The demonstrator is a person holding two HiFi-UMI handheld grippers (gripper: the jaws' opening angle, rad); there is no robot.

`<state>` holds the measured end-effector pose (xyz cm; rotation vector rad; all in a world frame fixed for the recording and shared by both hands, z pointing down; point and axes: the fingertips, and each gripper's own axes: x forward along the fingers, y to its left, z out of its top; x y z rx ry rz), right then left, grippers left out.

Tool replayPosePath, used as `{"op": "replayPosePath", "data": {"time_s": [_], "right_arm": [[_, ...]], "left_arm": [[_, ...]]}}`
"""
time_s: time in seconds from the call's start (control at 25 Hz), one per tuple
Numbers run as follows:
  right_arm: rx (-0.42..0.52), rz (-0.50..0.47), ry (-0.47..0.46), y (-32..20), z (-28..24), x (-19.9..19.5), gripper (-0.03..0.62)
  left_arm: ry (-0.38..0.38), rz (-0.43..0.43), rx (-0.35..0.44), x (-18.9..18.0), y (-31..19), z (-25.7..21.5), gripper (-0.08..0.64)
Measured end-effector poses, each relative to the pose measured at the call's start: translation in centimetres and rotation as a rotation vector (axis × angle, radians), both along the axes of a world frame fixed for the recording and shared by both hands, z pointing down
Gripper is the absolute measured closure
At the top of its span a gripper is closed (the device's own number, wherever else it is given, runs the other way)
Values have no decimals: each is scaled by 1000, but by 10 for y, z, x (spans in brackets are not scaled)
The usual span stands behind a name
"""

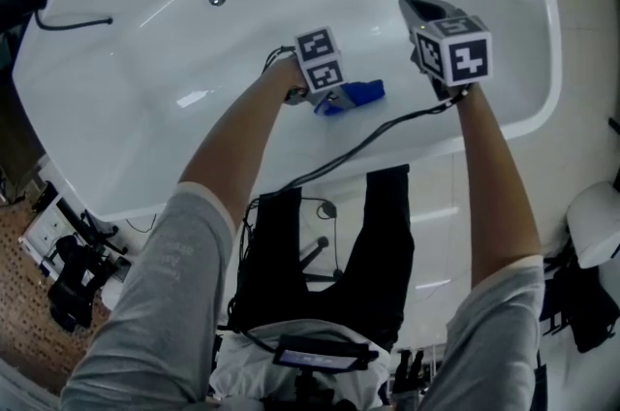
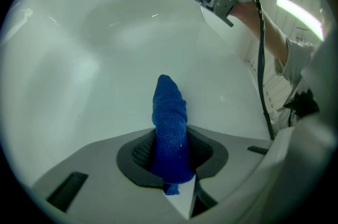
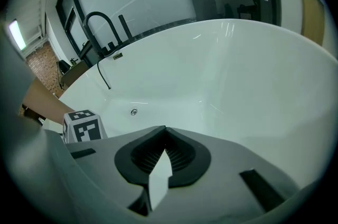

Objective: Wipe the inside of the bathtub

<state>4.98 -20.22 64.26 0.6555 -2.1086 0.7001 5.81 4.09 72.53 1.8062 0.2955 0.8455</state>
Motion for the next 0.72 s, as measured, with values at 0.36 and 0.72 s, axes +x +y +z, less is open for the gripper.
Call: {"op": "replayPosePath", "data": {"time_s": [0.36,0.72], "right_arm": [[19,36,-46,20,-54,19,583],[43,121,-61,28,-105,26,583]], "left_arm": [[36,-14,-12,14,9,-60,456],[26,-59,-14,16,16,-106,454]]}}
